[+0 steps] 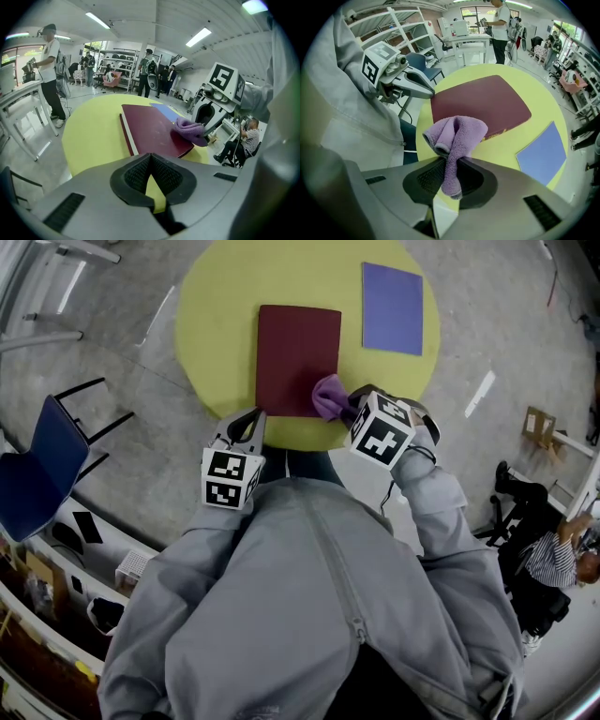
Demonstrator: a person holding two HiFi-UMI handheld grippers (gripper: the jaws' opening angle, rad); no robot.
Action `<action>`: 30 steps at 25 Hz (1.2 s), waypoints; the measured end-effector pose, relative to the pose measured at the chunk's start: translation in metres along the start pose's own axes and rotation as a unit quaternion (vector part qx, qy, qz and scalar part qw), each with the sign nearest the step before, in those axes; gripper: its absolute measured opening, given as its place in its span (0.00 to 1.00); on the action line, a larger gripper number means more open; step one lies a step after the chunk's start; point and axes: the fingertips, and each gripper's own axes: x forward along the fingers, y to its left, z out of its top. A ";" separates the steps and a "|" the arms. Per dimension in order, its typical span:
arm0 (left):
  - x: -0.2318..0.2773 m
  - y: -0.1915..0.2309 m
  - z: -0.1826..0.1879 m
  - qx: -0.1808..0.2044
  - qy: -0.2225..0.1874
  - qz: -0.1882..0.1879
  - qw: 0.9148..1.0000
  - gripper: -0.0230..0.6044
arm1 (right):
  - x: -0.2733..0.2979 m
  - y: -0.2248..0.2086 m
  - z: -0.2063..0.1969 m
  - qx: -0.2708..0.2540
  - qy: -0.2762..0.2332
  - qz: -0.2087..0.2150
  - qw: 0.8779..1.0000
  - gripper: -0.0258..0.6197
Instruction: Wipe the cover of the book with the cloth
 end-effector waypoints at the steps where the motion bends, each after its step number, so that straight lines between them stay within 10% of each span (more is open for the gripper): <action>1: 0.000 0.000 -0.001 0.000 0.001 0.000 1.000 0.06 | 0.000 0.000 -0.004 0.003 0.004 0.000 1.000 0.17; 12: -0.003 0.002 0.000 0.012 0.020 -0.005 1.000 0.06 | -0.008 0.004 -0.041 0.045 0.039 -0.013 0.998 0.17; 19: -0.027 -0.002 0.039 0.024 -0.009 0.001 1.000 0.07 | -0.059 0.000 -0.026 0.118 -0.047 -0.058 0.990 0.17; 30: -0.113 -0.038 0.196 0.059 -0.191 0.020 0.980 0.06 | -0.225 -0.021 0.051 0.137 -0.289 -0.240 0.917 0.17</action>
